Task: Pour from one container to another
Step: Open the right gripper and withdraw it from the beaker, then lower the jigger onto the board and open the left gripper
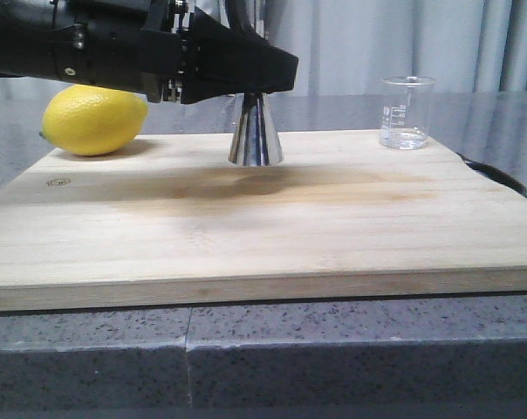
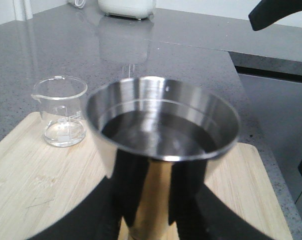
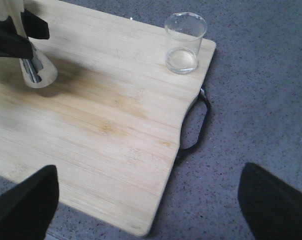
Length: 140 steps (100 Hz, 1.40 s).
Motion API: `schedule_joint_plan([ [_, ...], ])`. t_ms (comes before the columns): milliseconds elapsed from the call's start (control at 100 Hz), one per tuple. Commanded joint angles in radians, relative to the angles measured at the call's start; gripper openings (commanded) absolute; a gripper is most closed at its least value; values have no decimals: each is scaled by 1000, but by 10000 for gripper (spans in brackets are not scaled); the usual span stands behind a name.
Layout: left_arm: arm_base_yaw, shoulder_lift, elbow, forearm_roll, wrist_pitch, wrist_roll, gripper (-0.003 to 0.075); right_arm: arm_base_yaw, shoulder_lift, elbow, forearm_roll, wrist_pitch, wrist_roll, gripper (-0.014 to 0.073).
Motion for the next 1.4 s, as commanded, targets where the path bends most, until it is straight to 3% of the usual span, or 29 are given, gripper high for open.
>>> schedule_joint_plan([
  [0,-9,-43,-30,-85,70,-3,206,-1,-8,-24,-13,-47,-2,638],
  [1390,44,31,-30,-85,135,73,214,-1,-8,-24,-27,-36,-2,638],
])
